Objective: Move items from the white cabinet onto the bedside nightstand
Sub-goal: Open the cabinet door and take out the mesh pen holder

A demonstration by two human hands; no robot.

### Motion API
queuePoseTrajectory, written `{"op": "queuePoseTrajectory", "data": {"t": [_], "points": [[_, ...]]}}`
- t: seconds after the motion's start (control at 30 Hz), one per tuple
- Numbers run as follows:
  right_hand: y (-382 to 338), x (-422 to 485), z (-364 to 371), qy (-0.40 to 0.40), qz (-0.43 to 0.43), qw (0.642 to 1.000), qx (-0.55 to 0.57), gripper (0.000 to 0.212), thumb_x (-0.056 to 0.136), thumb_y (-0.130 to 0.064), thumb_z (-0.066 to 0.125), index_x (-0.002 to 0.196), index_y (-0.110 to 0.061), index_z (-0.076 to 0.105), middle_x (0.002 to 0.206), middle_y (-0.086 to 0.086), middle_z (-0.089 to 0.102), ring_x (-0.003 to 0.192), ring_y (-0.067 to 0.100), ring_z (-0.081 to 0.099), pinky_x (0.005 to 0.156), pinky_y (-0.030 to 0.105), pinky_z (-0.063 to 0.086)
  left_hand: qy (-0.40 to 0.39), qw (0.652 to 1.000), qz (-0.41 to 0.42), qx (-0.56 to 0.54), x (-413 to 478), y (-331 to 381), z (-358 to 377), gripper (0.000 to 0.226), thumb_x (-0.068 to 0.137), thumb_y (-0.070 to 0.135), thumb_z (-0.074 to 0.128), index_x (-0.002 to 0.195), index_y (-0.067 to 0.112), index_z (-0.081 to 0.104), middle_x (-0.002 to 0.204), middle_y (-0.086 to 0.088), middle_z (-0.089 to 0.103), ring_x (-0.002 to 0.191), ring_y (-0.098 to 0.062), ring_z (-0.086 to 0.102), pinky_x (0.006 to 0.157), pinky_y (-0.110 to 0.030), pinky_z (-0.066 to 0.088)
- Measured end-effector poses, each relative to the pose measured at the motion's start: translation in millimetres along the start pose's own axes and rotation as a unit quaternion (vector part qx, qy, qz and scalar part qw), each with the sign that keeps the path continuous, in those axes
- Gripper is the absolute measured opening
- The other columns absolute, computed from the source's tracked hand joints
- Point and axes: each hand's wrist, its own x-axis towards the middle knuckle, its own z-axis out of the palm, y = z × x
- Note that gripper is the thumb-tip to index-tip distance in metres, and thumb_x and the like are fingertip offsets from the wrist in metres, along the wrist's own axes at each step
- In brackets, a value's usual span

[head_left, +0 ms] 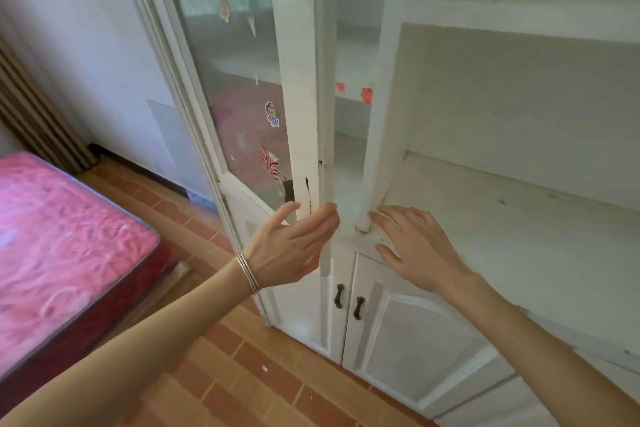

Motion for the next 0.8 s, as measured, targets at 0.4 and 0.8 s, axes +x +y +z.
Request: {"op": "queuePoseTrajectory", "data": {"t": [0.4,0.8], "points": [[-87,1,-9,0.024,-0.097,0.995,0.027,0.049,0.082,-0.039,0.040,0.122,-0.016,0.056,0.120,0.006,0.061,0.108,0.024,0.058,0.093,0.045,0.044,-0.066,0.994,-0.067,0.055,-91,4,-58,0.049,0.085,0.028,0.038,0.128,0.014,0.058,0.137,-0.002,0.053,0.134,-0.018,0.029,0.110,-0.046,0.015],[-182,7,-11,0.004,-0.066,0.998,0.009,0.052,0.085,-0.042,0.034,0.125,-0.017,0.056,0.123,0.003,0.060,0.113,0.021,0.056,0.095,0.041,0.043,0.012,0.998,-0.029,0.059,-190,-37,-63,0.043,0.087,0.010,0.038,0.123,0.010,0.061,0.132,-0.003,0.057,0.133,-0.020,0.033,0.113,-0.045,0.018]]}}
